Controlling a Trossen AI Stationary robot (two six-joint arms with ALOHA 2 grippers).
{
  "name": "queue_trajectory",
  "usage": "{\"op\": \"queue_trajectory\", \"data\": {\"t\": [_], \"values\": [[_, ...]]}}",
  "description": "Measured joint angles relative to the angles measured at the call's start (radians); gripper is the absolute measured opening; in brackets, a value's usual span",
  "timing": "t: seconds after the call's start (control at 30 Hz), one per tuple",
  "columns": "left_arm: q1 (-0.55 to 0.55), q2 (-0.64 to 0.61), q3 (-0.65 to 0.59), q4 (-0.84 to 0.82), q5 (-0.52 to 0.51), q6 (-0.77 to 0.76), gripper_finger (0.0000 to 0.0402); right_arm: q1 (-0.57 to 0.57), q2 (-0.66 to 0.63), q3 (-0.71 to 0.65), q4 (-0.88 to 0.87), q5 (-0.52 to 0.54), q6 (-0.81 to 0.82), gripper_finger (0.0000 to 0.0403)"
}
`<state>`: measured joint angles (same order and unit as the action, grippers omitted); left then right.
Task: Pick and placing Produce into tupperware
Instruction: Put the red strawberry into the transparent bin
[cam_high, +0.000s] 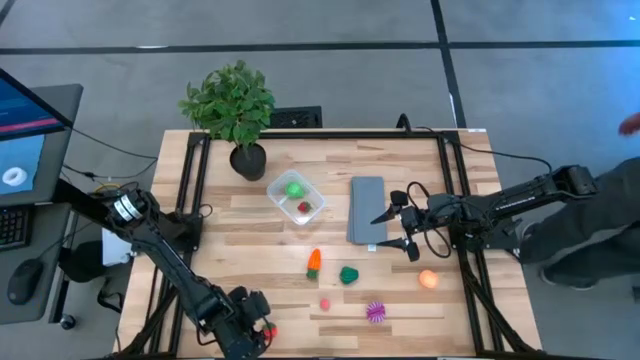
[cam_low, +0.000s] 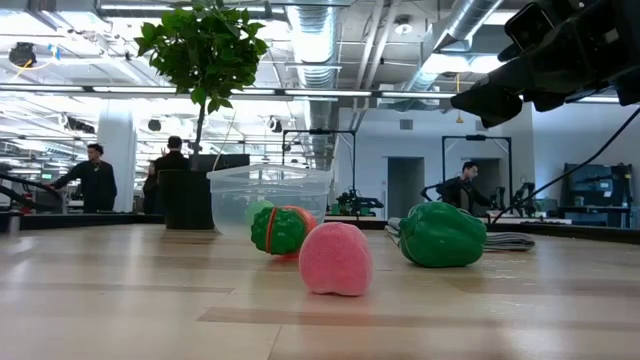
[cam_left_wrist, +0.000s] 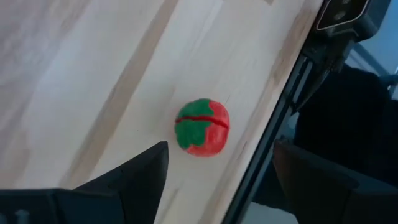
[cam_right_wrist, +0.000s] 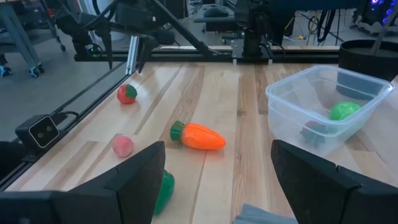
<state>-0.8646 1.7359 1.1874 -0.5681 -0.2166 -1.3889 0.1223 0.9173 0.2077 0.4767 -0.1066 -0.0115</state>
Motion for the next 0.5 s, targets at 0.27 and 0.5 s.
{"op": "queue_trajectory", "data": {"t": [0.27,0.5], "values": [[0.030,0.000,0.000,0.001,0.022,-0.258,0.0281,0.000,0.000,0.000,0.031,-0.001,-0.022,0.0317],[0.076,0.000,0.000,-0.054,0.136,-0.440,0.0281,0.000,0.000,0.000,0.033,-0.001,-0.051,0.0317]]}}
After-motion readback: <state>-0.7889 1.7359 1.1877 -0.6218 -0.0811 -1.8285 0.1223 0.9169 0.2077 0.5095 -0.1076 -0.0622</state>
